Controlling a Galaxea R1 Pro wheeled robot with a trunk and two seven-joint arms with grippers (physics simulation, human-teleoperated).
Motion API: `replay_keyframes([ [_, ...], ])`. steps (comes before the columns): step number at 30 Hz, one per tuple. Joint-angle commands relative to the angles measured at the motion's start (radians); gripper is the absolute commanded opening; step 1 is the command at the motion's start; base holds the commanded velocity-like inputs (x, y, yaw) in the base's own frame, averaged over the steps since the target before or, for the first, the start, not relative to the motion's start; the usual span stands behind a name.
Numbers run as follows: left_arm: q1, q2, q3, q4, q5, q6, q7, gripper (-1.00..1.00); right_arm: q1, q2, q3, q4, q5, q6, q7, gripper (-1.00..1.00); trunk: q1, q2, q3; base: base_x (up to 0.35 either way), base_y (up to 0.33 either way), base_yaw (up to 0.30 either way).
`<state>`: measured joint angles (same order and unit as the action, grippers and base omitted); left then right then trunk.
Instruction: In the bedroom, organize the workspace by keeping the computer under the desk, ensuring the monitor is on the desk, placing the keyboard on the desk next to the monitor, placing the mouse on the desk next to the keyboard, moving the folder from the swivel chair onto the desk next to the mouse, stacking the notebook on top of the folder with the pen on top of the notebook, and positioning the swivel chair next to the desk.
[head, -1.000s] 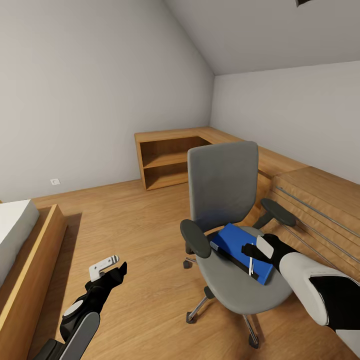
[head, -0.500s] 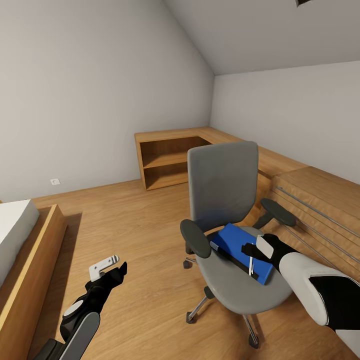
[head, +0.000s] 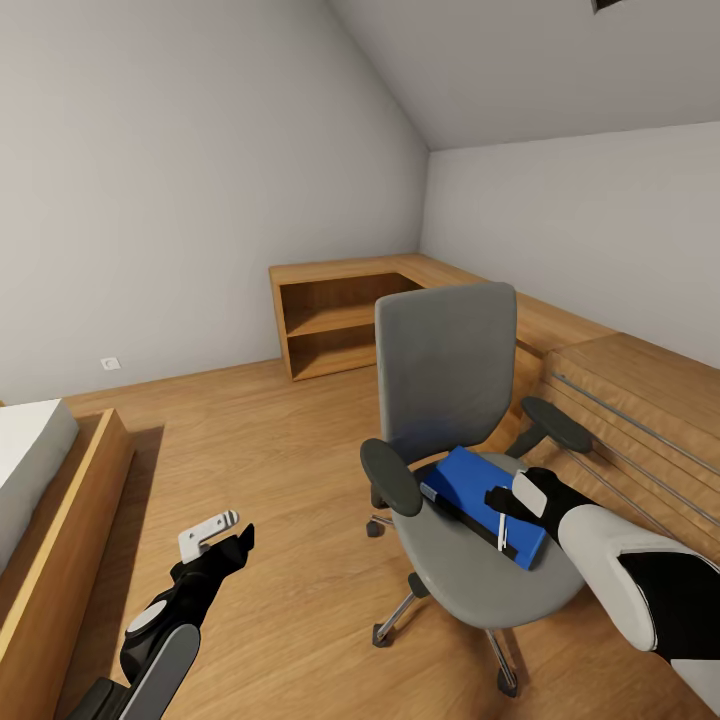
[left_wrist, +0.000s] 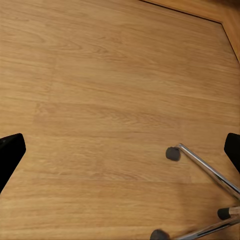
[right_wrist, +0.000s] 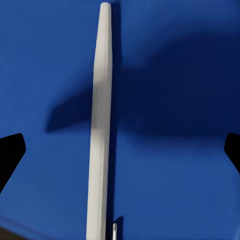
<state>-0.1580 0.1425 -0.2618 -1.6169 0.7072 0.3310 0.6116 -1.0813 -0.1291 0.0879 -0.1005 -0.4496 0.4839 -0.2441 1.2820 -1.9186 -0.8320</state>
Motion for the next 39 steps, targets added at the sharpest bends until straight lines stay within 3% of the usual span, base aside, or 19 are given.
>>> replay_keyframes([
  [1,-0.001,0.001,-0.002,-0.001,0.006,0.002,0.008,1.00,0.000,0.000,0.008,-0.002,-0.011,0.006,-0.005,1.00,0.000,0.000,-0.001,0.000,0.000,0.000],
  [11,-0.001,0.002,-0.002,-0.001,0.006,0.002,0.008,1.00,0.000,0.000,0.008,-0.002,-0.011,0.005,-0.007,1.00,0.000,0.000,-0.001,0.000,0.000,0.000],
  [17,-0.001,0.002,-0.002,-0.001,0.006,0.002,0.008,1.00,0.000,0.000,0.009,-0.002,-0.011,0.005,-0.007,1.00,0.023,-0.042,-0.020,0.000,0.000,0.000],
  [37,-0.001,0.002,-0.002,-0.001,0.006,0.002,0.008,1.00,0.000,0.001,0.009,-0.002,-0.011,0.005,-0.006,1.00,0.023,-0.042,-0.020,0.000,0.000,0.000],
  [38,-0.001,0.002,-0.002,-0.001,0.006,0.002,0.008,1.00,0.000,0.001,0.009,-0.002,-0.011,0.005,-0.006,-1.00,0.023,-0.042,-0.020,0.000,0.000,0.000],
  [39,-0.001,0.002,-0.002,-0.001,0.006,0.002,0.008,1.00,0.000,0.002,0.009,-0.002,-0.011,0.005,-0.006,-1.00,0.023,-0.042,-0.020,0.000,0.000,0.000],
])
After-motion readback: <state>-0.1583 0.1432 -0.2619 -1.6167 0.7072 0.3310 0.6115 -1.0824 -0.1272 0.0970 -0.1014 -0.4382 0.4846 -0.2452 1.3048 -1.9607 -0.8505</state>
